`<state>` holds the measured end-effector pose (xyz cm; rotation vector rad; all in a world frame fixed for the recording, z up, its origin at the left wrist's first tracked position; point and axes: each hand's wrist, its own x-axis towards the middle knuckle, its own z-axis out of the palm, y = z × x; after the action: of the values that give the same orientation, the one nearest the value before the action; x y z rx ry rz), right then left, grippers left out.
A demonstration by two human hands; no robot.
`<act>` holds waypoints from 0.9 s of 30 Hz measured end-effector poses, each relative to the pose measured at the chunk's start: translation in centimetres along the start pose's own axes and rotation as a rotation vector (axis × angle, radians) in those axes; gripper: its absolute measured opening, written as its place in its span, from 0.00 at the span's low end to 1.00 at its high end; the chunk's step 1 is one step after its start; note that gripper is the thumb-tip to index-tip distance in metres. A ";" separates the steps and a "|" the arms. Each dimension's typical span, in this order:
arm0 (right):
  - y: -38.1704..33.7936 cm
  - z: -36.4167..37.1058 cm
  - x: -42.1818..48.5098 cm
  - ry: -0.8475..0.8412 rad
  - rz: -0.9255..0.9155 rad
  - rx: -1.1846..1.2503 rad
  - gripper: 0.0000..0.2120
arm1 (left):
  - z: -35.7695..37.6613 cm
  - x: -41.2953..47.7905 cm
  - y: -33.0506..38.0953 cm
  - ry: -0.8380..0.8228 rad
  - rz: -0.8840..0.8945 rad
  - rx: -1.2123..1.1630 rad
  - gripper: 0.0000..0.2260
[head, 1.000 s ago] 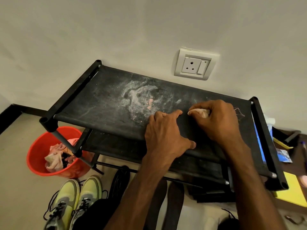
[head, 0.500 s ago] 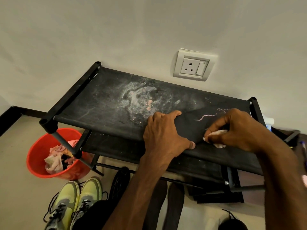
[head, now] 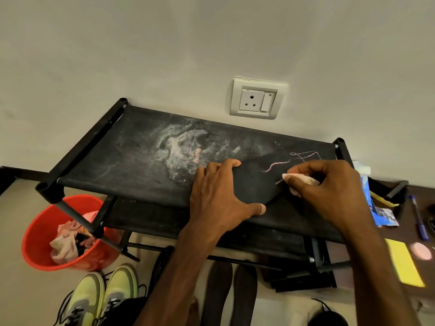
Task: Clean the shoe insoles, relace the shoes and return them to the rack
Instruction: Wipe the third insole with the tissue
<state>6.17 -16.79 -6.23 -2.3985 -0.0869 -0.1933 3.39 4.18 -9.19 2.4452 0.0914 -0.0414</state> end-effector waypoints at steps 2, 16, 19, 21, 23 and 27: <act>-0.4 1.2 -0.5 0.065 0.014 0.067 0.02 | 0.3 0.0 0.2 0.018 0.015 0.008 0.46; 1.1 3.6 -1.7 0.166 0.015 0.019 0.01 | 1.7 -0.1 0.2 0.190 0.105 -0.100 0.41; 0.6 4.1 -2.5 0.109 -0.050 0.034 0.02 | 1.8 0.0 0.2 0.189 0.111 -0.139 0.41; 1.3 3.7 -2.2 0.144 -0.004 0.051 0.01 | 1.8 -0.1 0.3 0.174 0.119 -0.154 0.40; 2.2 3.2 -1.7 0.217 0.053 0.036 0.02 | 1.8 -0.2 0.3 0.159 0.128 -0.162 0.40; 1.1 3.9 -1.9 0.164 -0.013 0.027 0.02 | 1.8 -0.1 0.3 0.140 0.133 -0.172 0.41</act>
<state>4.83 -15.01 -10.14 -2.3462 -0.0289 -0.3907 3.30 2.84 -10.36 2.2743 -0.0056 0.1889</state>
